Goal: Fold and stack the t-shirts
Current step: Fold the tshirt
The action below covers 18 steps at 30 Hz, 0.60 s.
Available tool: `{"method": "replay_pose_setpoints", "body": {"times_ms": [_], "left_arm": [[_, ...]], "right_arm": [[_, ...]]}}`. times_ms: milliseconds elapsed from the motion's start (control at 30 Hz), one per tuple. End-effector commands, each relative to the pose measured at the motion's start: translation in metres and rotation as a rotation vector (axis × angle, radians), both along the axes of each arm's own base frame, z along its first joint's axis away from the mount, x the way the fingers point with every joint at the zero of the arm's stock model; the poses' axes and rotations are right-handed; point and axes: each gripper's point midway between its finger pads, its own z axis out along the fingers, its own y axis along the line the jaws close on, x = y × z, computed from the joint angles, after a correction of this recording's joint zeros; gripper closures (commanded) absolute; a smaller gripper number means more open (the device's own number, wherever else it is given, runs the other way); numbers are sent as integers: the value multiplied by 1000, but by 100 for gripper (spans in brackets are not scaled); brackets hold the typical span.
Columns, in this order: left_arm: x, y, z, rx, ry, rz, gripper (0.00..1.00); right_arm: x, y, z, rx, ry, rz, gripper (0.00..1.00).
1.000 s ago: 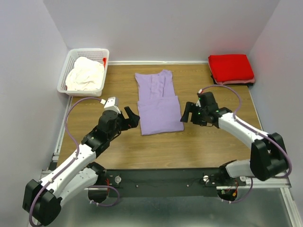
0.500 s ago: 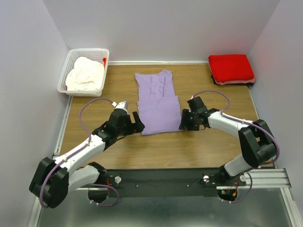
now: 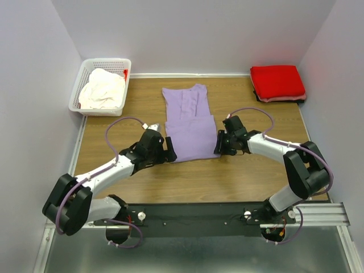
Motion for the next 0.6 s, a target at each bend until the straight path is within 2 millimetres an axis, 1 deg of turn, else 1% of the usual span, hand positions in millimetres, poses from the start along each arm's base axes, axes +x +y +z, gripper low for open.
{"method": "replay_pose_setpoints", "body": {"times_ms": [0, 100, 133, 233, 467, 500, 567], "left_arm": [[-7, -6, -4, 25, 53, -27, 1], [-10, -9, -7, 49, 80, -48, 2], [-9, -4, -10, 80, 80, -29, 2], [-6, -6, -8, 102, 80, -26, 2], [-6, -7, -13, 138, 103, -28, 2], [-6, -7, -13, 140, 103, -29, 2], [-6, -9, -13, 148, 108, -31, 2]], "right_arm": [[-23, -17, -33, -103, 106, -11, 51], [-28, -22, -34, -133, 122, -16, 51], [-28, -23, -34, -143, 123, -18, 52], [-33, -28, -34, -176, 145, -13, 52], [-40, -30, -37, -206, 187, 5, 52], [-40, -30, -37, -208, 189, 4, 53], [-43, -32, -38, -223, 205, 12, 57]]}}
